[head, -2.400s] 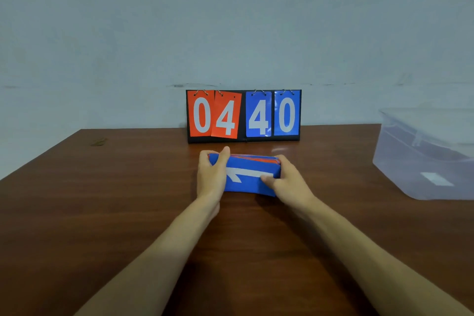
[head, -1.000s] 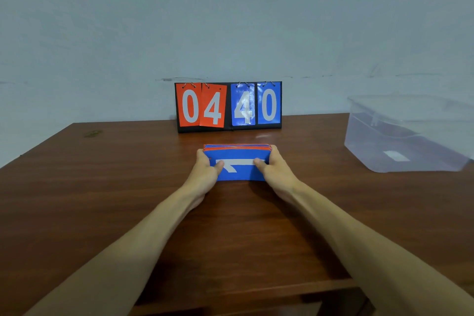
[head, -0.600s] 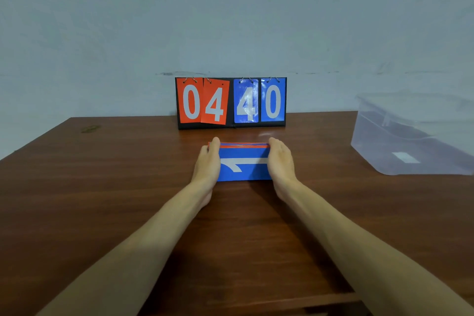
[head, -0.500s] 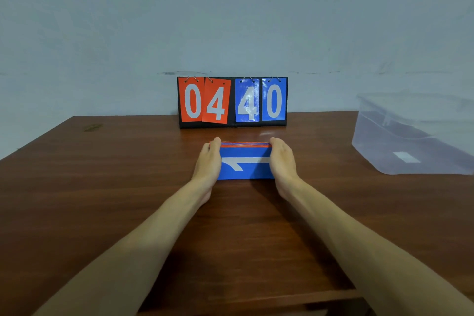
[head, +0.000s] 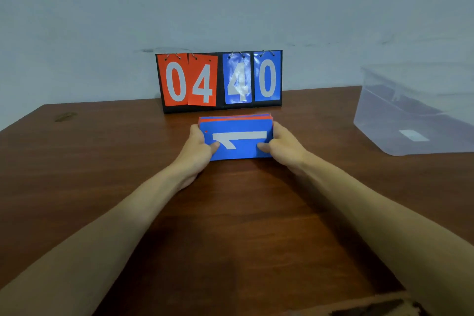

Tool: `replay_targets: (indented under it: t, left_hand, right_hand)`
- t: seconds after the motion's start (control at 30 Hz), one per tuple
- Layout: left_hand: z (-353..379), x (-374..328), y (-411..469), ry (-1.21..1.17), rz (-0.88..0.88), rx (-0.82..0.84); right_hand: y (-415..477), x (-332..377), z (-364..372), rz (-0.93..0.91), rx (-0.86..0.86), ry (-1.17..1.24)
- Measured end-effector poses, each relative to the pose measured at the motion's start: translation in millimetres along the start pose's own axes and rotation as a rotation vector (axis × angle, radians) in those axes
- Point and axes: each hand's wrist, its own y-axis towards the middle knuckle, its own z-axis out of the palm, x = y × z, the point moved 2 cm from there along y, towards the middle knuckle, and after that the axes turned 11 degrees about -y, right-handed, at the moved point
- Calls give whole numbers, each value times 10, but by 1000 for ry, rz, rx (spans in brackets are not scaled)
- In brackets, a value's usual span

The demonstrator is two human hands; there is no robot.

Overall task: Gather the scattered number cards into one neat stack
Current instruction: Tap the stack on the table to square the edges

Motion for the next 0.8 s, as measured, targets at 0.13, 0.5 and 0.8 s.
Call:
replay_targets:
  t: [0.13, 0.5, 0.8]
  left_hand:
    - [49, 94, 688, -156, -84, -66]
    - [224, -939, 1122, 24, -395, -72]
    - [1728, -2346, 1073, 76, -365, 257]
  right_hand:
    - [617, -17, -54, 20, -168, 96]
    - [1000, 811, -872, 168, -73, -76]
    - [775, 657, -3092, 312, -161, -329]
